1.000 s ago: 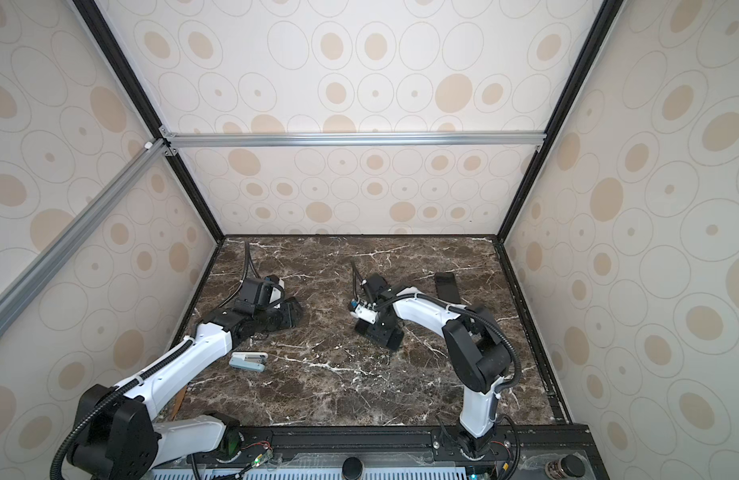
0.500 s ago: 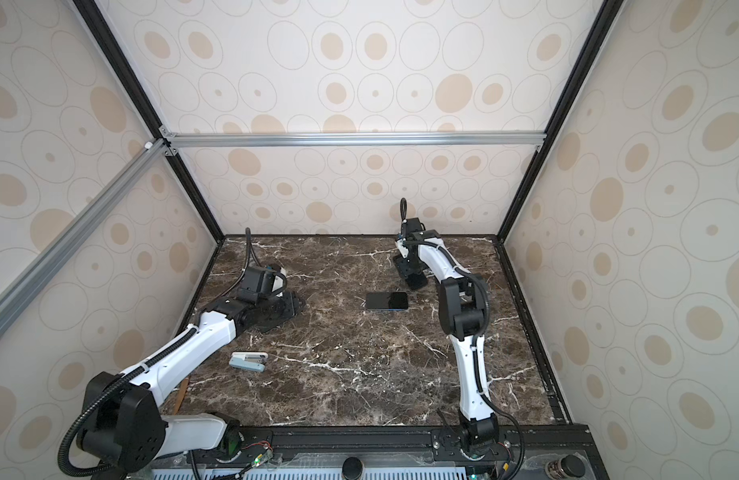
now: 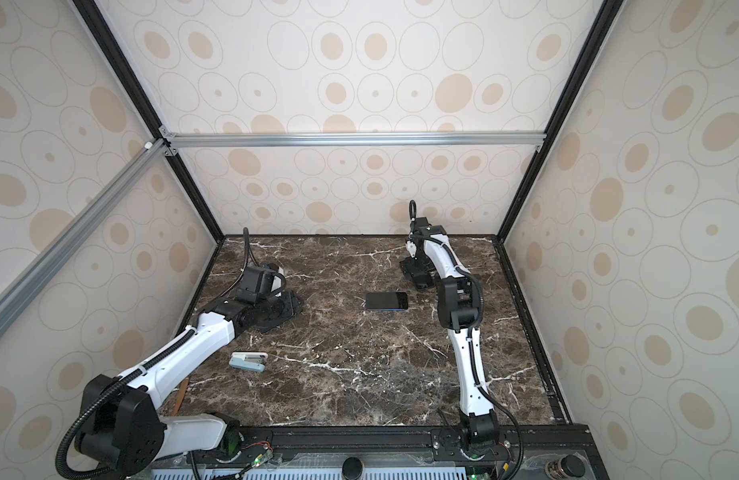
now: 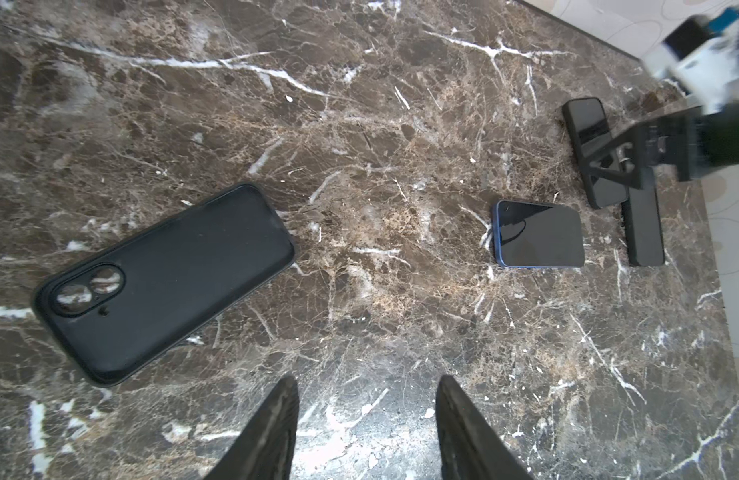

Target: Put the phone into the phone case

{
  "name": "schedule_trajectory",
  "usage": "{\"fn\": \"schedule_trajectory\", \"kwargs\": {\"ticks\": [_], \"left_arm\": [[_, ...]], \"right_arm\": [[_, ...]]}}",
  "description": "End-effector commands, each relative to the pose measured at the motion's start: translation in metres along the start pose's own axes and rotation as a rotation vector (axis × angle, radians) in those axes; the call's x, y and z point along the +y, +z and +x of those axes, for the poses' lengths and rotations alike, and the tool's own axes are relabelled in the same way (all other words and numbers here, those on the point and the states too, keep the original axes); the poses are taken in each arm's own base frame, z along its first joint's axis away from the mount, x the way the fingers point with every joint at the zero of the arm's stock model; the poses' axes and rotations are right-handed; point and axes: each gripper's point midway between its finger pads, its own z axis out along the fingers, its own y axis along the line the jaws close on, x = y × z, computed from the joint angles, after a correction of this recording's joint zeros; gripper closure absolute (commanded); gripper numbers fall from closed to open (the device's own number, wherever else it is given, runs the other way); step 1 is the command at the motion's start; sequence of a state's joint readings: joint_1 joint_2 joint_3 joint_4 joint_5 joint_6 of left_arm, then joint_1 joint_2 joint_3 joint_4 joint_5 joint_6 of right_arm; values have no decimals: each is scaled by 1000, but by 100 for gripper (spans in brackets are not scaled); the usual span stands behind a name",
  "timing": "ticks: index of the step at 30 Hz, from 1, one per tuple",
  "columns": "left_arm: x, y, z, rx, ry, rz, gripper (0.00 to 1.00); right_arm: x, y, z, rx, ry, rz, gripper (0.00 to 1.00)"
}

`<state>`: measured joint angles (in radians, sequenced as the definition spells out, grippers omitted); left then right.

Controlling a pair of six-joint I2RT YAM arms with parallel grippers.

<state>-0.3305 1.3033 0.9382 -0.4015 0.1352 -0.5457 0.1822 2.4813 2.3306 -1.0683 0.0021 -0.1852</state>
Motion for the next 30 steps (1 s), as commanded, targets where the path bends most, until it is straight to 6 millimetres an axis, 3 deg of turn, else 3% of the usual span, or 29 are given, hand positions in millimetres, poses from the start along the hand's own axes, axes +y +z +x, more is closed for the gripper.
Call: {"fn": "schedule_trajectory", "kwargs": {"ticks": [1,3,6,9,14,18,26,30], "left_arm": [[7,-8,-10,-22,46,-45,46],[6,-10,-13,-28,60,-48,46],[3,-13,-15,-48,88,-27,46],[3,-18,-16,-61,105,-29,46],[5,-25,-11,-61,111,-27,46],[5,-28,-7,-61,99,-19,45],[4,-33,-4,-63,89,-3,46],[6,-35,-1,-65,87,-7,45]], "right_arm": [[34,-63,-10,-101,-158,-32,2],[59,-69,1,-97,-301,-73,2],[106,-60,30,-67,-559,-164,2],[125,-45,56,3,-703,-197,1],[128,-23,72,102,-719,-224,1],[127,-6,73,139,-731,-186,1],[138,16,78,196,-746,-206,1],[142,17,78,196,-770,-175,2]]}}
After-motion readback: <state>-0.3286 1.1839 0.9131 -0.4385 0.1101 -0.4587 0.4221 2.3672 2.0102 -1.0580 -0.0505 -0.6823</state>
